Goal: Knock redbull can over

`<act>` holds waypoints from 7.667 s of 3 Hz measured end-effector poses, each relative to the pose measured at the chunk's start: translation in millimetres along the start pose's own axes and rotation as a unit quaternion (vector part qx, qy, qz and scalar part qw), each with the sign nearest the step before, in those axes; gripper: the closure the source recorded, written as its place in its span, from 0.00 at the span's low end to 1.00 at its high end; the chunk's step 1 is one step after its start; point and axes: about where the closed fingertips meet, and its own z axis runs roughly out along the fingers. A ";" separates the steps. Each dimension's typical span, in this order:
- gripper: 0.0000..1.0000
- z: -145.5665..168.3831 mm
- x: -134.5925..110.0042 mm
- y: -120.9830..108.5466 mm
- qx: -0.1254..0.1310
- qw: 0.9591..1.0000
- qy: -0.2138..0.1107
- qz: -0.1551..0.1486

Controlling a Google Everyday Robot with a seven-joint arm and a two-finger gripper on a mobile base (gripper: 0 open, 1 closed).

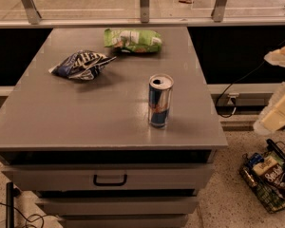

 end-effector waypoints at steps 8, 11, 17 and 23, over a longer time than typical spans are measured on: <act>0.00 74.4 -49.4 17.0 -0.014 0.902 -0.419 0.101; 0.00 129.5 -116.5 10.4 -0.010 0.882 -0.469 0.046; 0.86 151.8 -158.7 -4.7 -0.020 0.894 -0.448 0.005; 1.00 140.4 -171.1 1.0 -0.113 0.888 -0.085 -0.437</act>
Offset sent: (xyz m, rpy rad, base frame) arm -0.0145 0.0168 0.0136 0.9896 -0.3298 0.0584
